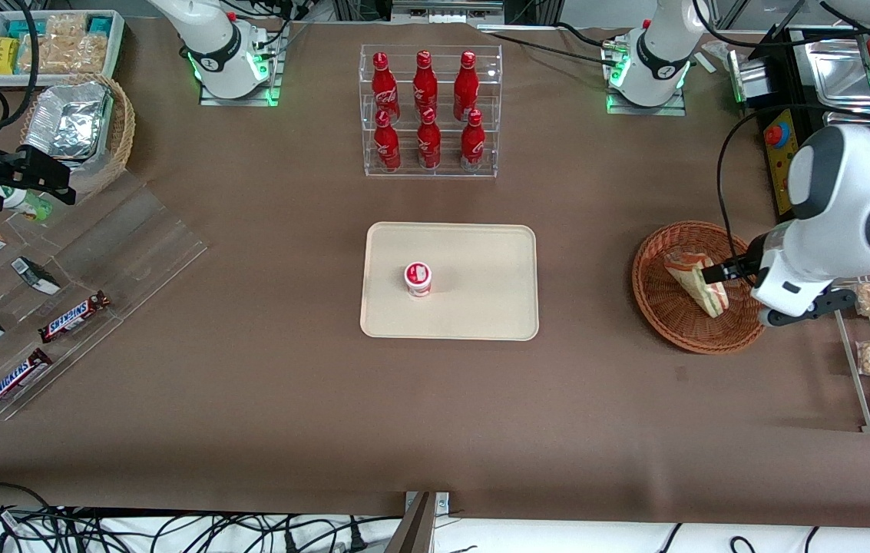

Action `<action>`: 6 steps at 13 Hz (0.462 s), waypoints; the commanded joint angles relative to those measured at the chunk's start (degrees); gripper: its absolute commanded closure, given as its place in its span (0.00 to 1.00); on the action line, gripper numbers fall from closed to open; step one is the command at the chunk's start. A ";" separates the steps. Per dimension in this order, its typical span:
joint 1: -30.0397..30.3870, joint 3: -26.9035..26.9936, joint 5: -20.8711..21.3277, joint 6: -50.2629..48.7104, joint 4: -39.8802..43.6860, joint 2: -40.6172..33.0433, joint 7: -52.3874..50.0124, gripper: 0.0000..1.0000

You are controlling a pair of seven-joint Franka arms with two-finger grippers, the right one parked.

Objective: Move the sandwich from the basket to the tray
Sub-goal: 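Lower the open left gripper over the sandwich in the wicker basket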

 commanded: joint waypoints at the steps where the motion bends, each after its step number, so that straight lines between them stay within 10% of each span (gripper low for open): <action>1: 0.32 -0.46 2.12 7.05 -8.34 -3.15 -6.31 0.00; 6: 0.32 -0.37 4.47 18.73 -18.36 -4.03 -10.98 0.00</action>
